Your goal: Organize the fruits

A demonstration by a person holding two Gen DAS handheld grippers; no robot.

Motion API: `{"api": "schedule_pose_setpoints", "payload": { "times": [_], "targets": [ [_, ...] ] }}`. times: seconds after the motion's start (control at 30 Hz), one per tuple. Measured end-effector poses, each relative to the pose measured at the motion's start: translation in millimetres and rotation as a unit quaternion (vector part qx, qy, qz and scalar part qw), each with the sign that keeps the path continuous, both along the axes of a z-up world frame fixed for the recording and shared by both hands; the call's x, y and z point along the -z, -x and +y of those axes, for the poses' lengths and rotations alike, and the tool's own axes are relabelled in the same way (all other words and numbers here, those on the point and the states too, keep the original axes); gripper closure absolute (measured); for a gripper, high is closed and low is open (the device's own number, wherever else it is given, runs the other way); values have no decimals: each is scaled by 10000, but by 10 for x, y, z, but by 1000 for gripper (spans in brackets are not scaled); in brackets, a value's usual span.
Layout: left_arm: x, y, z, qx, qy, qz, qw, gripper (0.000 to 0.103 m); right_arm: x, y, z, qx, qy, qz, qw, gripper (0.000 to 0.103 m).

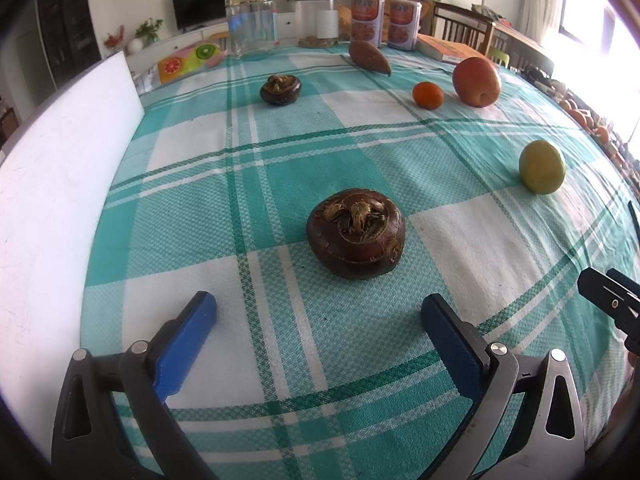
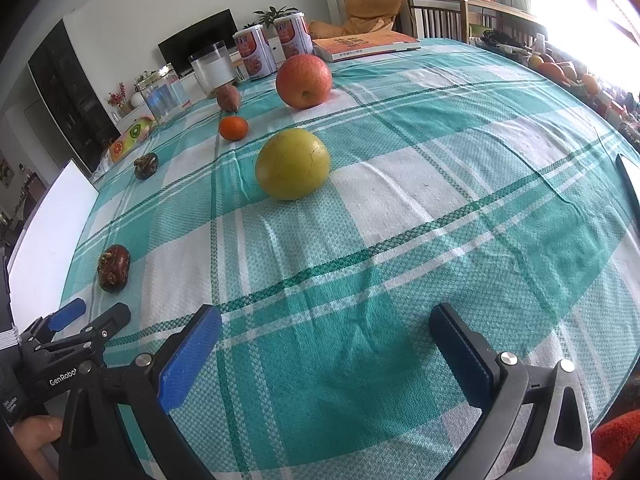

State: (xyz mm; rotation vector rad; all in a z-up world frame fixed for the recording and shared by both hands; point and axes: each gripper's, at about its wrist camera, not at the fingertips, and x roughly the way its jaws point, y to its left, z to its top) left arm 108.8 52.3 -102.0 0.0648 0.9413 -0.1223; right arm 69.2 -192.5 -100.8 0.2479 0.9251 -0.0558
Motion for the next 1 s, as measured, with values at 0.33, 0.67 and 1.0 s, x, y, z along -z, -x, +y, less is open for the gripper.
{"api": "schedule_pose_setpoints", "payload": {
  "times": [0.33,0.67,1.0],
  "targets": [
    [1,0,2,1,-1,1,10000,0,12,-12,43,-23,155,45,9999,0],
    [1,-2,2,1,-2,1,10000,0,18,-17,68,-37,240,71,9997,0],
    [2,-8,1,2,-1,4,10000,0,20,-19,84,-49,296,86,9995,0]
  ]
}}
